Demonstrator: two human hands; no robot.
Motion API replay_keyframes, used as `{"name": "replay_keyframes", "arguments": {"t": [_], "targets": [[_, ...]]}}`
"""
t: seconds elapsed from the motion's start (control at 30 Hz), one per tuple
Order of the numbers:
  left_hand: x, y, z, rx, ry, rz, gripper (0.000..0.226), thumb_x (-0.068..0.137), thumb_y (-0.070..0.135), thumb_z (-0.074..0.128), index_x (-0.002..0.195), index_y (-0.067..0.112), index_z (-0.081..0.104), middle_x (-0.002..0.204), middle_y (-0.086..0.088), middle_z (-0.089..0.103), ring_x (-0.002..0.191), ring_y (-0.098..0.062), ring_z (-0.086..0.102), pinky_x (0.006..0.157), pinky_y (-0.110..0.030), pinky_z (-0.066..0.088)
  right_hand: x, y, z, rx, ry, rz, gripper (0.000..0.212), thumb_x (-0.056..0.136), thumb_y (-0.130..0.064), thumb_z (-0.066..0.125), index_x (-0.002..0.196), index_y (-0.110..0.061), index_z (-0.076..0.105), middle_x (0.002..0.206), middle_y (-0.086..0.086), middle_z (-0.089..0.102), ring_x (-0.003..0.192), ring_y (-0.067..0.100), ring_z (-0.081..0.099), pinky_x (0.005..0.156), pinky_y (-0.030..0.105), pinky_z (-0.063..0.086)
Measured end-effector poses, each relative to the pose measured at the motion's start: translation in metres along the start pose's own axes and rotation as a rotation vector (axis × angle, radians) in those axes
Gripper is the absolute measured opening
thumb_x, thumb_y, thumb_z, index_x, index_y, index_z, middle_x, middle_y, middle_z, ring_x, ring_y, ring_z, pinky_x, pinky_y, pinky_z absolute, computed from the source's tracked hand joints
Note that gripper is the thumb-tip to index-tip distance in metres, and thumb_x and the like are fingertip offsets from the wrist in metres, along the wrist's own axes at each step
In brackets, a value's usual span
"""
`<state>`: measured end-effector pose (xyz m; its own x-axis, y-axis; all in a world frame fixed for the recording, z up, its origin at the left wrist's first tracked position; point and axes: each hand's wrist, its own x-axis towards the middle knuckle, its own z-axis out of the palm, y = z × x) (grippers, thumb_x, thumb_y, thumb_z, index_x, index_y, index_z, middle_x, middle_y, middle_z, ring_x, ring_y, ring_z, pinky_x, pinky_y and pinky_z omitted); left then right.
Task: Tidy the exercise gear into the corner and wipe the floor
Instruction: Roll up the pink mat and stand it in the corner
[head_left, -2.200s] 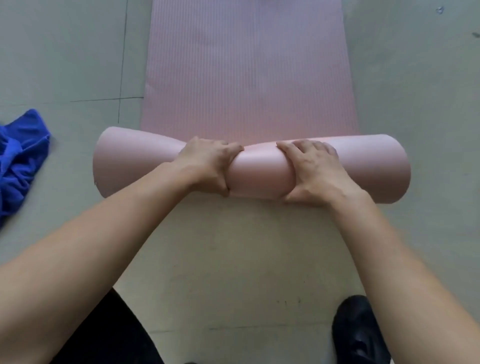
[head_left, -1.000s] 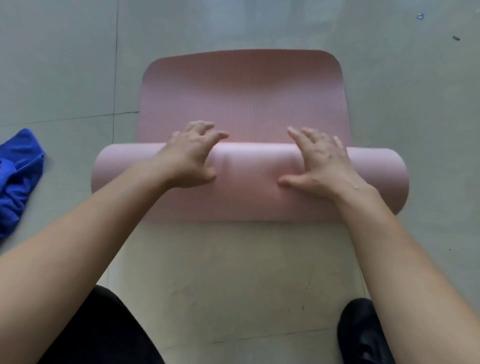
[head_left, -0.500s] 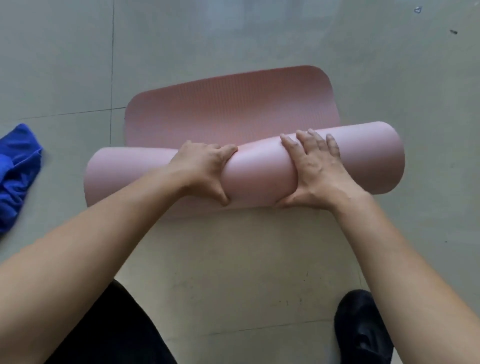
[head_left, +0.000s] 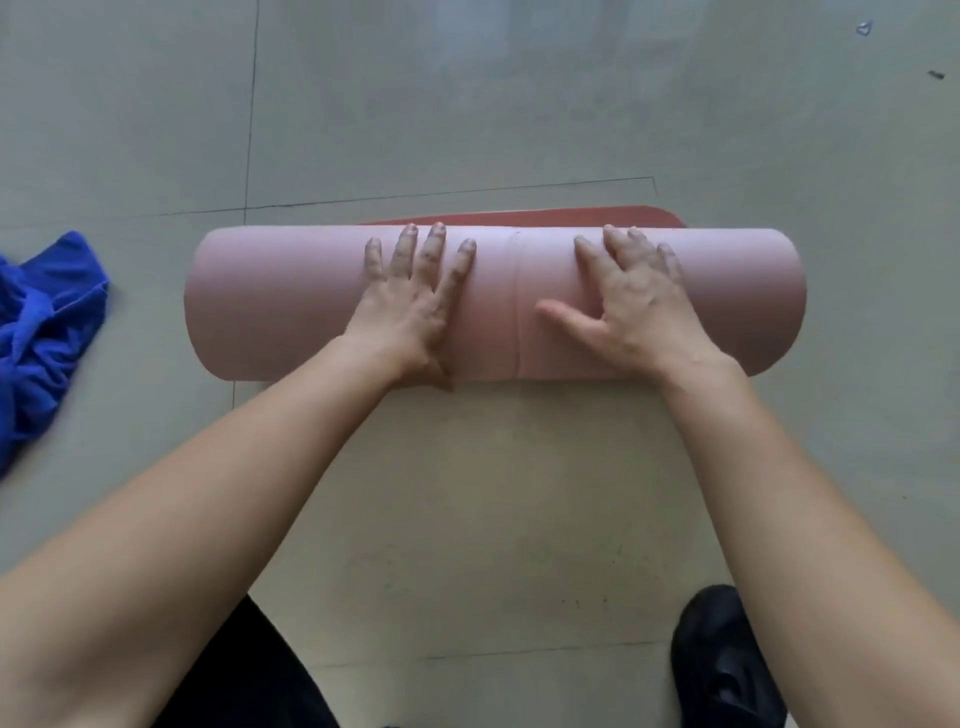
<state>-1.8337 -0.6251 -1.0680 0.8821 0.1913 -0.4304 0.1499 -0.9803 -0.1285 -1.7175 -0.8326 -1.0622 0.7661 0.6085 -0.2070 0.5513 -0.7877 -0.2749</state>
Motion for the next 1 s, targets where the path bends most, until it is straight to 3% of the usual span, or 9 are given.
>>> {"name": "replay_keyframes", "arguments": {"t": [0.13,0.27,0.4,0.5,0.6,0.73,0.83,0.9,1.0], "targets": [[-0.007,0.009,0.007,-0.045,0.130,-0.006,0.111,0.055,0.049,0.078,0.147,0.027,0.020,0.142,-0.010,0.042,0.124,-0.036,0.043,0.106,-0.049,0.031,-0.022,0.009,0.010,-0.145,-0.106,-0.085,0.140,0.055,-0.085,0.068,0.159,-0.022,-0.002,0.166,0.013,-0.002,0.153,0.032,-0.008,0.122,0.050,-0.009],[-0.014,0.002,-0.007,-0.166,0.086,0.067,0.106,0.052,0.055,0.078,0.144,0.030,0.033,0.128,-0.004,0.058,0.111,-0.032,0.056,0.095,-0.038,0.044,-0.017,0.012,-0.009,-0.099,-0.231,-0.065,0.146,0.040,-0.080,0.079,0.158,-0.029,0.009,0.162,0.007,0.016,0.151,0.028,0.008,0.124,0.046,0.000],[-0.007,-0.022,-0.020,-0.325,-0.111,0.108,0.119,0.051,0.060,0.085,0.150,0.034,0.026,0.147,-0.001,0.047,0.133,-0.025,0.046,0.105,-0.036,0.040,0.002,0.011,-0.023,-0.027,-0.278,-0.064,0.139,0.037,-0.081,0.079,0.156,-0.035,0.021,0.158,0.000,0.031,0.149,0.020,0.020,0.124,0.047,0.004],[-0.001,-0.027,-0.015,-0.332,-0.125,0.068,0.122,0.064,0.064,0.077,0.157,0.027,0.007,0.164,-0.005,0.015,0.150,-0.022,0.014,0.120,-0.048,0.015,0.002,0.012,-0.011,0.037,-0.034,0.024,0.121,0.052,-0.079,0.076,0.154,-0.035,0.028,0.161,0.006,0.024,0.152,0.023,0.012,0.123,0.053,-0.002],[0.012,-0.011,-0.016,-0.366,0.071,-0.006,0.085,0.088,0.068,0.043,0.157,0.031,0.009,0.165,-0.001,0.007,0.152,-0.020,0.004,0.121,-0.052,0.002,-0.002,0.014,0.011,0.197,0.311,0.269,0.103,0.069,-0.081,0.062,0.153,-0.028,0.032,0.162,0.014,0.019,0.152,0.031,0.009,0.121,0.052,0.000],[0.035,0.013,-0.006,-0.292,0.170,-0.162,0.074,0.088,0.076,0.005,0.154,0.043,0.010,0.164,-0.001,0.015,0.151,-0.028,0.011,0.117,-0.060,0.005,-0.011,0.017,0.031,0.653,0.470,0.905,0.134,0.061,-0.086,0.065,0.158,-0.019,0.001,0.164,0.018,-0.007,0.152,0.031,-0.005,0.122,0.049,0.002],[0.043,0.016,0.009,-0.220,0.175,-0.192,0.080,0.084,0.080,0.002,0.153,0.042,0.009,0.164,-0.002,0.014,0.150,-0.029,0.010,0.116,-0.062,0.005,-0.017,0.020,0.038,1.373,0.307,1.209,0.153,0.047,-0.082,0.077,0.158,-0.017,-0.005,0.164,0.007,0.012,0.150,0.024,0.018,0.122,0.046,0.019],[0.044,0.016,0.018,-0.217,0.194,-0.196,0.080,0.084,0.079,0.002,0.154,0.041,0.009,0.164,-0.002,0.013,0.151,-0.028,0.008,0.116,-0.062,0.003,-0.017,0.021,0.044,1.861,0.234,1.049,0.125,0.049,-0.071,0.084,0.150,-0.019,0.034,0.146,-0.002,0.052,0.130,0.021,0.054,0.110,0.049,0.041],[0.044,0.019,0.026,-0.216,0.235,-0.195,0.080,0.085,0.078,0.003,0.154,0.039,0.011,0.164,-0.001,0.013,0.151,-0.027,0.008,0.117,-0.061,0.003,-0.009,0.023,0.055,2.045,0.279,0.937,0.067,0.070,-0.060,0.079,0.124,-0.026,0.061,0.113,-0.001,0.074,0.108,0.024,0.069,0.097,0.055,0.052]]}}
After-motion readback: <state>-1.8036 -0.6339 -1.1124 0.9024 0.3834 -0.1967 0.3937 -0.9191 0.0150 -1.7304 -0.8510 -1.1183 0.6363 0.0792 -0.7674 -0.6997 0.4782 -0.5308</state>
